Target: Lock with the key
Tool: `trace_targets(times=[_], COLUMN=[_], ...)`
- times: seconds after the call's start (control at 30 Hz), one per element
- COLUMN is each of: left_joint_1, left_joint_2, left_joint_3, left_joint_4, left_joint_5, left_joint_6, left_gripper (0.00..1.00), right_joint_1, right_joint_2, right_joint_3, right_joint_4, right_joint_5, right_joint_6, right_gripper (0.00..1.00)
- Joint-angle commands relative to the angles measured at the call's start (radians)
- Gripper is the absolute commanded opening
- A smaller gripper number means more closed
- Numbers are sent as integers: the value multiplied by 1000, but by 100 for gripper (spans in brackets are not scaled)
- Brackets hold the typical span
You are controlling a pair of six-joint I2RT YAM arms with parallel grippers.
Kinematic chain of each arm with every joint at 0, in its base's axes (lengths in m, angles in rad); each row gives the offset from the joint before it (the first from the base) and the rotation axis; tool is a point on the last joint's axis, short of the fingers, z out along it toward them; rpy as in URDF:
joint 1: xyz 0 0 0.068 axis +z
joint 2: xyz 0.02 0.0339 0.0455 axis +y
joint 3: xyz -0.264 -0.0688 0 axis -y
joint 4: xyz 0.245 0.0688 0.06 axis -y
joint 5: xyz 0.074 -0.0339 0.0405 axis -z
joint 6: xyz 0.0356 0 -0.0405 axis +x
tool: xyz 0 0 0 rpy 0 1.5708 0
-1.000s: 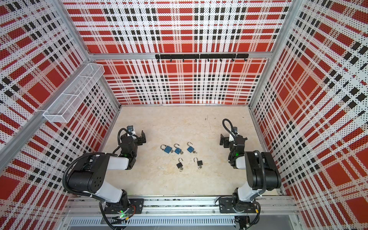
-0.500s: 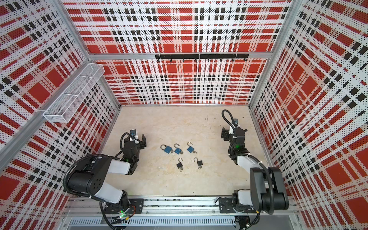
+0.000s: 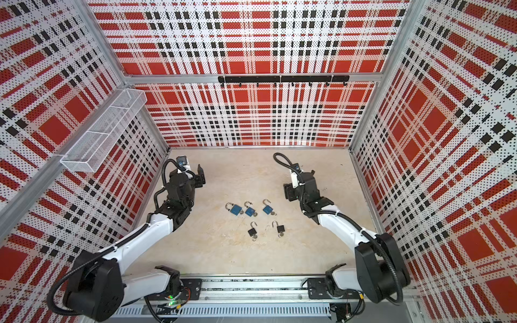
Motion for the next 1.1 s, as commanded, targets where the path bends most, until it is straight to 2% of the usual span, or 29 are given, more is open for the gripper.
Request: trace_targets(times=[0.0,0.2,0.4,0.5,0.7,1.07], left_joint_1=[-42,-66,-73,-73,-71,-72], left_joint_2=[-48,-128,-226,-251,-241,-212], left_joint_3=[57,95,54,43,44,60], left_joint_4=[-330,-522,-555,-556,-561,-564], left_joint_5=[78,199,257,258,262,296], left_joint_6=[-158,-304,-381,-386,-382,-387], left_gripper=[78,76,76,77,75,74], right_joint_1=[67,132,141,144,151,180], right_joint_2=[77,241,310,334,363,429], right_joint_3=[54,122,135,144,145,190], right_joint_4=[-83,-103,-93,-105,-92,-127], right_joint_5=[12,-79,-144,-176,-190,-192], right_joint_6=[3,24,30,34,41,17], right_gripper=[65,62,63,63,55,57])
